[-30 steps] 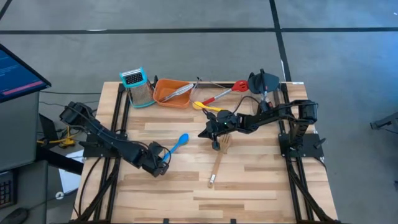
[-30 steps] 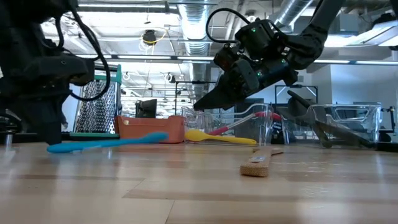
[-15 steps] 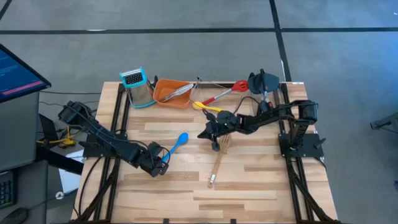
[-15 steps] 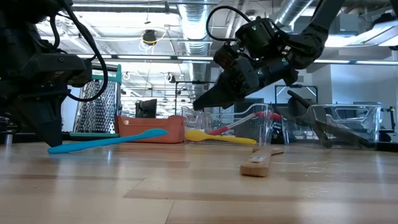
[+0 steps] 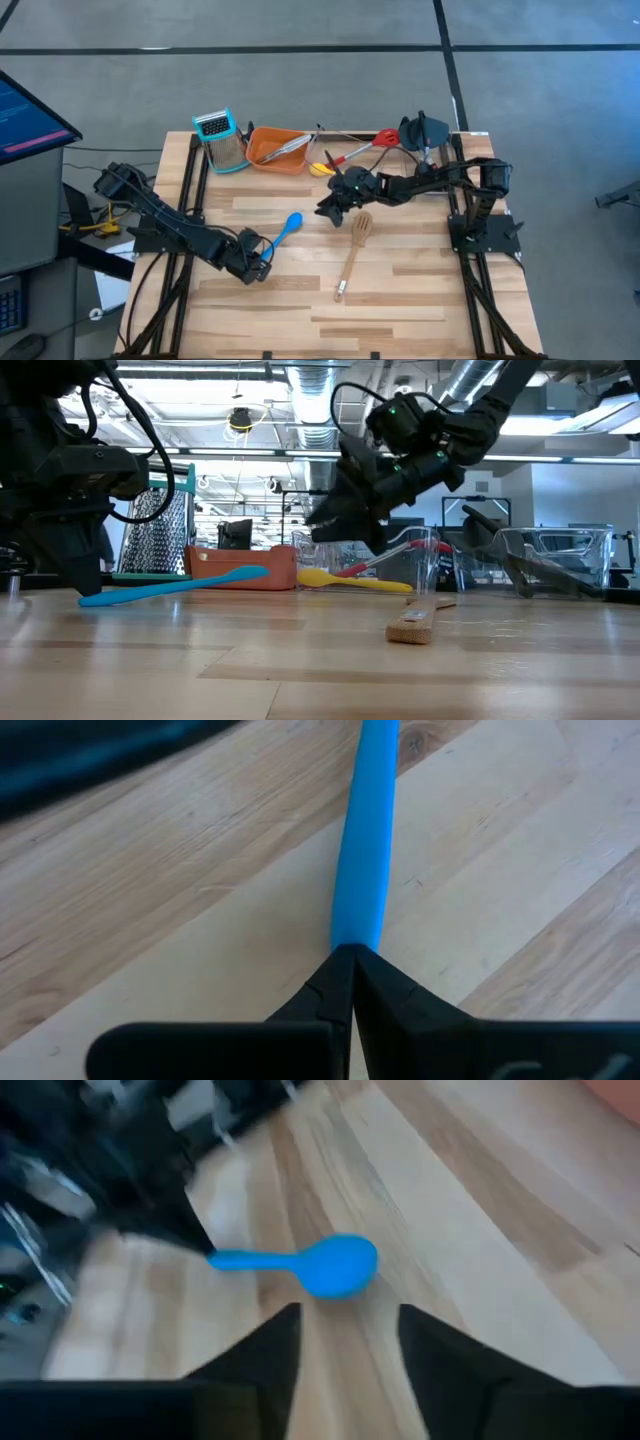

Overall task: Pick & Place Kitchen Items
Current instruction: Put the blue serving spoon into the left transparent bin

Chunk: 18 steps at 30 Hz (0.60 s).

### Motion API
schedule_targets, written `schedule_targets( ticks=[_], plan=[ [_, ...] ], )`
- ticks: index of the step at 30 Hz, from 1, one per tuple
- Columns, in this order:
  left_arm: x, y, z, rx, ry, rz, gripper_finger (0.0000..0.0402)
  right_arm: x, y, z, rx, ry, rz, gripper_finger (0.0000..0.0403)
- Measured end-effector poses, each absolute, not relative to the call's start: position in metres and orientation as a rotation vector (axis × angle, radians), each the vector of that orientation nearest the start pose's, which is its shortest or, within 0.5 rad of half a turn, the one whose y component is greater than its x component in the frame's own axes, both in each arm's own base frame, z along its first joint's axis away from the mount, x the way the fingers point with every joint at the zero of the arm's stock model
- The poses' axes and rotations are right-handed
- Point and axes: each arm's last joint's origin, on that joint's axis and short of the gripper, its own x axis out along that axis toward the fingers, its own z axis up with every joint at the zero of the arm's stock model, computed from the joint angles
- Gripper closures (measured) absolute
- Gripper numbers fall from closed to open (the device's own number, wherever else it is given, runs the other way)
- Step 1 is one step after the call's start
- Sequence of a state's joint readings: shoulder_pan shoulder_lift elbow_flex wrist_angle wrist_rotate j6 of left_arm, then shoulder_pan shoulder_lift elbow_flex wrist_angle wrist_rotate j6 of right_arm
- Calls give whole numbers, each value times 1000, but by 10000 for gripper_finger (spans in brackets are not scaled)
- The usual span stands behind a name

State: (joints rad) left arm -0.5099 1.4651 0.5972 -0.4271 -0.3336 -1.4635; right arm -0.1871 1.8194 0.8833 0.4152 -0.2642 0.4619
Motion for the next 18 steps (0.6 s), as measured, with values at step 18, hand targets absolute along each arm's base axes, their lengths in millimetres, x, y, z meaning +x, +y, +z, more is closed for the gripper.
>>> schedule_targets(
  ticks=[18],
  plan=[
    [199,-101,126,-762,989,683,401,419,-51,103,833,624,17,190]
  ],
)
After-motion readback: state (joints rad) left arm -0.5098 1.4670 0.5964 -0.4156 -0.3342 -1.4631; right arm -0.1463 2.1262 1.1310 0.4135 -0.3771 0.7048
